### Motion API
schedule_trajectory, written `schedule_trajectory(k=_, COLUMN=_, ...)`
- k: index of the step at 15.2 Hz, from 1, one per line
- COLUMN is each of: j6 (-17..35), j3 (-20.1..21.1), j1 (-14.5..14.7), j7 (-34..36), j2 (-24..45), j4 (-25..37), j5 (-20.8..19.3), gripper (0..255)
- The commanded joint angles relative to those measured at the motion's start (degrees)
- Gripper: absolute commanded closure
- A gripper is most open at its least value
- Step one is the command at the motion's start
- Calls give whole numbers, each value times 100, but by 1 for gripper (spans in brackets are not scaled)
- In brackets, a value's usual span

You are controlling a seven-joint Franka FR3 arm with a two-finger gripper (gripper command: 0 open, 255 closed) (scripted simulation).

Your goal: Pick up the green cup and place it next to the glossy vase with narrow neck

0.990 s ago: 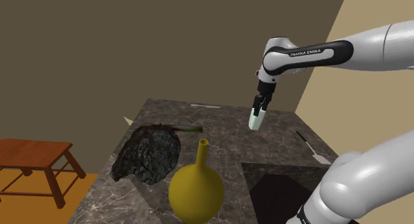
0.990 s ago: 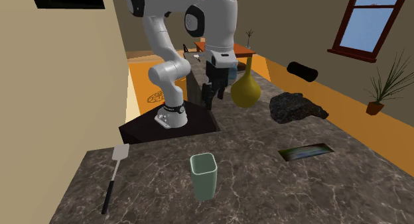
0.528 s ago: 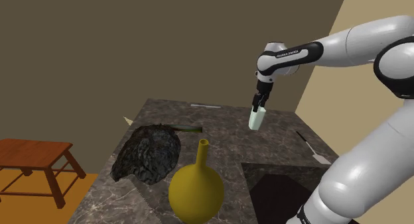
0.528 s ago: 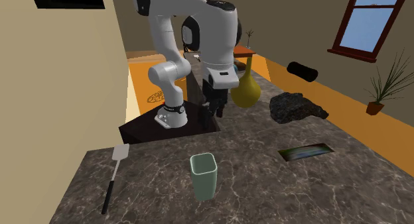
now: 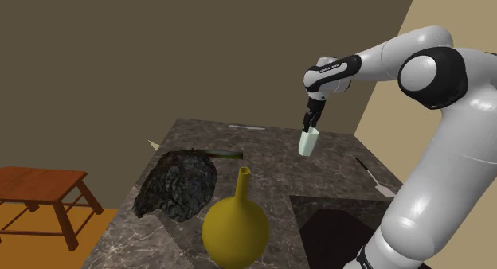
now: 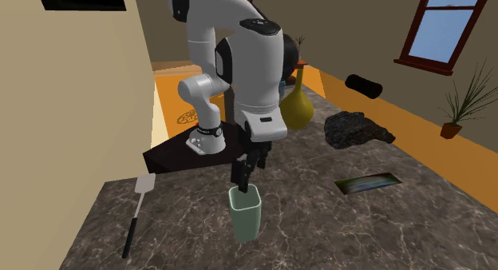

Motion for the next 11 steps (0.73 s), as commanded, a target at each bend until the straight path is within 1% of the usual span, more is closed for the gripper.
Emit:
schedule_trajectory(k=1, j6=119, j3=-12, j1=-22, j7=-68, j2=134, j4=11, j5=61, gripper=0)
schedule_trajectory(k=6, j6=526, j3=-8, j1=-42, j7=-130, j2=312, j4=-233, j5=149, gripper=0)
schedule_trajectory(k=11, j6=526, j3=-8, j1=-42, j7=-130, j2=312, j4=-233, j5=149, gripper=0)
